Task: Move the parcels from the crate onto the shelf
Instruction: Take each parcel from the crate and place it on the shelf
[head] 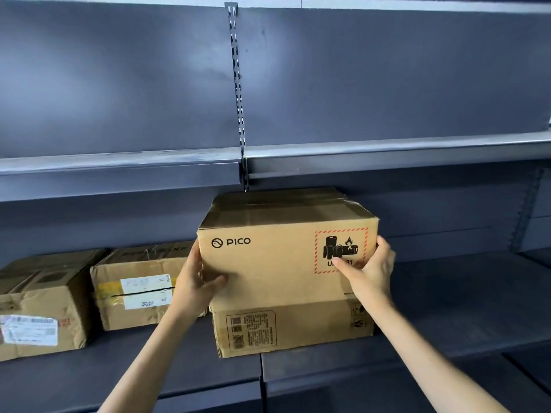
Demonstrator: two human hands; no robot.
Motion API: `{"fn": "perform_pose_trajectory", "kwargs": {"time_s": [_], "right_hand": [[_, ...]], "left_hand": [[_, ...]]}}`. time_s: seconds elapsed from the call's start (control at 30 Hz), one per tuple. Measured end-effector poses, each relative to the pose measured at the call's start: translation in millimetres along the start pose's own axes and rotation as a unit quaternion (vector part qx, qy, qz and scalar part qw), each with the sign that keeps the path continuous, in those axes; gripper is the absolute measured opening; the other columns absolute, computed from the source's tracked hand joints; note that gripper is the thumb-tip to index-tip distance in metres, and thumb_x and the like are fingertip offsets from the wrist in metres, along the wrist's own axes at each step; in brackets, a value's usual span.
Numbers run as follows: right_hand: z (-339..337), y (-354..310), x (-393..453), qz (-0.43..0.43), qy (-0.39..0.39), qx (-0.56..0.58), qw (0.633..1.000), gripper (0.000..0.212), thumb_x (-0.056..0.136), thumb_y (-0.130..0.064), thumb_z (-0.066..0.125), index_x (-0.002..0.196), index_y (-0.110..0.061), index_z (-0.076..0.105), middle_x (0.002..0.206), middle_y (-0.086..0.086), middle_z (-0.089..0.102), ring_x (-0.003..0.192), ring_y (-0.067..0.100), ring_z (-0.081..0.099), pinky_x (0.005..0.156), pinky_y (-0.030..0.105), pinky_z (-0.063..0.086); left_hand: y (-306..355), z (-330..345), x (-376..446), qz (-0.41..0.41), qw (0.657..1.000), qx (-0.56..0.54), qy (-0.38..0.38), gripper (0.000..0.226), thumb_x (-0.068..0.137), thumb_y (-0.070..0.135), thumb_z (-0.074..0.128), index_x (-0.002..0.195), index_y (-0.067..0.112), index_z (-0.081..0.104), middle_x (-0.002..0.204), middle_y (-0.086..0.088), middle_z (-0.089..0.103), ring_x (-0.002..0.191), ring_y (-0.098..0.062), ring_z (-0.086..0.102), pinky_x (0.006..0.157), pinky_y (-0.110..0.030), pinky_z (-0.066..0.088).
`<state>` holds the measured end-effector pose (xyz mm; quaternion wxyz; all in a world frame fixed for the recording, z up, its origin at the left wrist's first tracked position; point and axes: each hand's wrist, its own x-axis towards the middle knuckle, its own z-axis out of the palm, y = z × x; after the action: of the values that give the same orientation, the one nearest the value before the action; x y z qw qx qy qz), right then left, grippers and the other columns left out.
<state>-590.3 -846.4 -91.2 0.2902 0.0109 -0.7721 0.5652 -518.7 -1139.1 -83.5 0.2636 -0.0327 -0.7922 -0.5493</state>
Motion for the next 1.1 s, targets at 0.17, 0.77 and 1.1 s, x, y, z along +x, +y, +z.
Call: {"fn": "perform_pose_trajectory", "kwargs": {"time_s": [0.17,0.77,1.1], "right_hand": [[13,-5,7,0.011,-0.006,-0.025,1.0,0.099,0.063,-0.024,0.084,0.14,-0.01,0.024,0.137,0.013,0.031,0.13,0.029,0.031,0.1,0.057,0.037],[6,2,21,-0.005,0.009,-0.039,0.999,0.094,0.06,-0.023,0.086,0.135,-0.006,0.033,0.134,0.015,0.038,0.125,0.029,0.04,0.102,0.046,0.042],[8,9,11,0.0,0.007,-0.006,1.0,0.099,0.065,-0.017,0.083,0.143,-0.009,0.022,0.139,0.016,0.03,0.131,0.03,0.03,0.105,0.039,0.033]], "left_hand": [[-3,0,12,-0.014,1.0,-0.014,0.007,0.077,0.077,-0.018,0.058,0.137,0.026,0.035,0.095,0.016,0.057,0.07,0.015,0.058,0.06,-0.01,0.05],[-7,12,11,-0.002,1.0,0.0,0.003,0.077,0.065,0.008,0.06,0.132,0.038,0.036,0.091,0.026,0.058,0.087,-0.006,0.057,0.075,-0.027,0.049],[-7,18,6,-0.028,0.999,0.018,0.029,0.077,0.079,-0.008,0.06,0.131,0.042,0.033,0.1,0.031,0.055,0.089,0.013,0.056,0.069,-0.011,0.047]]}}
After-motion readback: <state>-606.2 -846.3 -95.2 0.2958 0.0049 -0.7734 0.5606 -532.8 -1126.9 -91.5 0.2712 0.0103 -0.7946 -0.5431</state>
